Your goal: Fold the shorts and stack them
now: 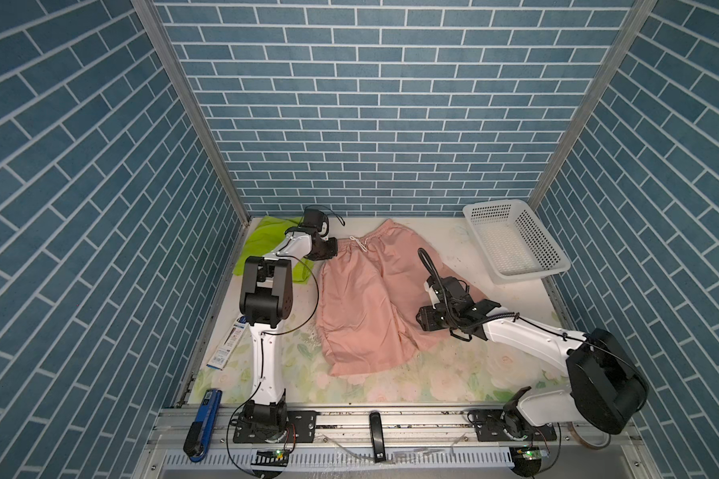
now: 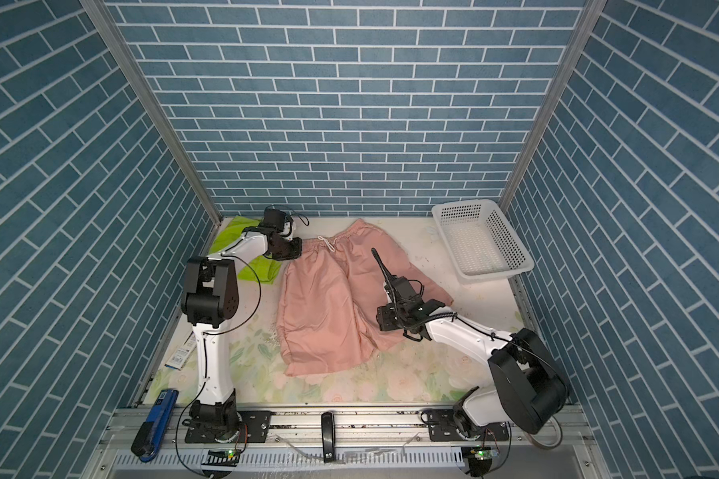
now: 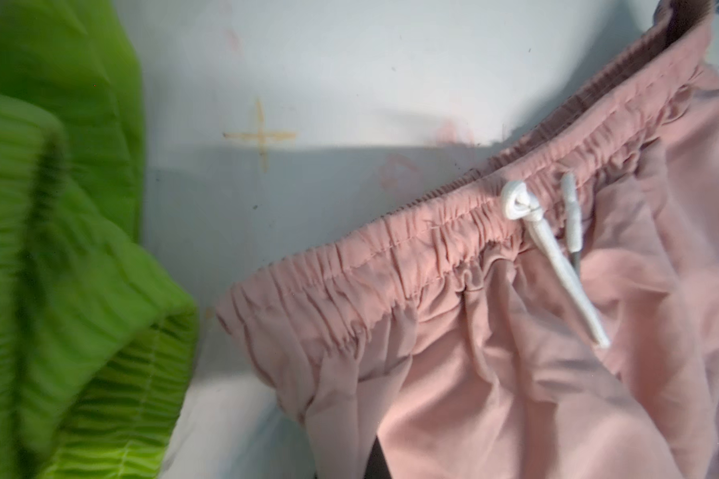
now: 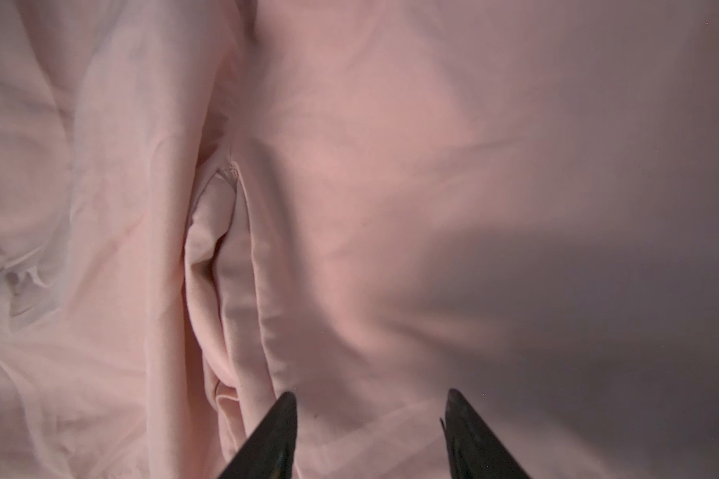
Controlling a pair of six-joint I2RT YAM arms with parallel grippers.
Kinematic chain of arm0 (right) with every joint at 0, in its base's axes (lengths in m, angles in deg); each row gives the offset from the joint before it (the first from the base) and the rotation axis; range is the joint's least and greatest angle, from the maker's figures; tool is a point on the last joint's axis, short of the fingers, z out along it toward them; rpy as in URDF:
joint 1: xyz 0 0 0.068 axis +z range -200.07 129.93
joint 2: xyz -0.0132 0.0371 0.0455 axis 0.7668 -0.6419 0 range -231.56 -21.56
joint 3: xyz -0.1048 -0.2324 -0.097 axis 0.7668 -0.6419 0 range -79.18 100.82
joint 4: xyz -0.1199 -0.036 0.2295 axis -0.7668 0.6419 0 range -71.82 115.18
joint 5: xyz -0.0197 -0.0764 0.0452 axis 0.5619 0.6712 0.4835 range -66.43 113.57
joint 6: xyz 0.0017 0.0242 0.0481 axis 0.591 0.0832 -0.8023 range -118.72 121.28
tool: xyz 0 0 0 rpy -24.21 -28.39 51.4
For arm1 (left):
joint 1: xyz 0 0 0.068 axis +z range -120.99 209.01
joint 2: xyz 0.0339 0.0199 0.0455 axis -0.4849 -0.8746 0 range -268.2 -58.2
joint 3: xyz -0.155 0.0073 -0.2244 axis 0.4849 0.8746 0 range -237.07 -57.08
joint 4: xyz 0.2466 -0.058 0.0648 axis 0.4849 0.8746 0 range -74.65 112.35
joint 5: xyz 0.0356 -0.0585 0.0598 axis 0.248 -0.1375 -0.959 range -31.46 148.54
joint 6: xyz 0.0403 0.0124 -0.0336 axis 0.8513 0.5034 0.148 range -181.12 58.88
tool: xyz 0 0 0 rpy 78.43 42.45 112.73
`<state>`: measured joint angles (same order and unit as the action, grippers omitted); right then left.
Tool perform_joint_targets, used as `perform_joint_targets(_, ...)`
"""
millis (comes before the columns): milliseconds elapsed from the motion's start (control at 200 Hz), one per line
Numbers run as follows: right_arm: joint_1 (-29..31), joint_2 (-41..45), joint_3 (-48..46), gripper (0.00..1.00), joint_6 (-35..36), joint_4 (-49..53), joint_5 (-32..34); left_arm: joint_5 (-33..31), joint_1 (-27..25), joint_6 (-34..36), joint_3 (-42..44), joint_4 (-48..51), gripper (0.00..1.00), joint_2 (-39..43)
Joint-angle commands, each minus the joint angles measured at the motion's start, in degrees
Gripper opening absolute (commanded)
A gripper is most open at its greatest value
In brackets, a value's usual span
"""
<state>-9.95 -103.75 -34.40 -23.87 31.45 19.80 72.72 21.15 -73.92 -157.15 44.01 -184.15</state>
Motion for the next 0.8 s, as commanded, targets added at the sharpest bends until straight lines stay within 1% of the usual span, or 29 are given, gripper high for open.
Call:
perform_joint_targets(0,0.46,-1.64,4.11,0.59,5.5,-1.6,-3.83,-5.44,0.75,-1.6,-2.78,5.36,0.0,5.22)
perform_joint_targets(85,2.14,-3.47,8.06,0.6,9.67,-1.05,-4.34,-7.32,2.53,-2.81,-1.52,6.05,0.0,7.3)
perform_joint_targets(135,3.72,-5.34,11.11,0.6,11.78,1.33,-2.74,-7.82,3.87,-3.43,0.03,5.62,0.0,8.73)
perform_joint_targets(215,3.81,-8.15,13.72,0.61,12.1,3.52,-0.95,-9.12,5.28,-3.05,2.43,5.21,0.0,11.14)
perform_joint_targets(275,2.22,-9.13,14.34,0.62,11.39,4.85,2.49,-11.19,5.4,-2.13,4.25,5.01,0.0,13.3)
perform_joint_targets(305,0.91,-9.66,14.7,0.64,10.82,5.54,2.91,-11.79,5.37,-1.91,5.33,4.62,0.0,14.33)
perform_joint_targets(360,-1.45,-10.87,16.1,0.64,10.02,7.34,3.57,-12.83,5.55,-1.8,6.83,3.92,0.0,15.97)
perform_joint_targets(460,-3.79,-12.9,17.91,0.65,9.58,8.1,6.18,-12.87,6.51,-3.33,7.67,4.18,0.0,17.36)
perform_joint_targets(505,-4.84,-13.51,18.74,0.65,9.28,7.51,3.97,-12.52,6.88,-4.05,8.18,4.2,0.0,17.65)
perform_joint_targets(565,-4.45,-13.29,19.46,0.64,10.96,5.62,-0.72,-12.06,7.07,-4.39,9.08,3.9,0.0,18.15)
perform_joint_targets(645,-1.31,-12.52,19.41,0.64,12.45,2.89,-8.54,-12.39,7.2,-4.17,10.26,3.41,0.0,18.71)
perform_joint_targets(695,1.03,-12.14,18.28,0.64,12.39,1.2,-14.77,-12.37,7.54,-4.21,10.8,3.32,0.0,18.79)
perform_joint_targets(745,2.94,-11.78,16.64,0.64,11.77,-0.02,-18.04,-11.77,8.05,-4.42,11.19,3.15,0.0,18.64)
perform_joint_targets(795,5.26,-11.67,15.15,0.64,11.31,0.3,-19.23,-11.37,8.42,-4.59,11.77,2.73,0.0,18.64)
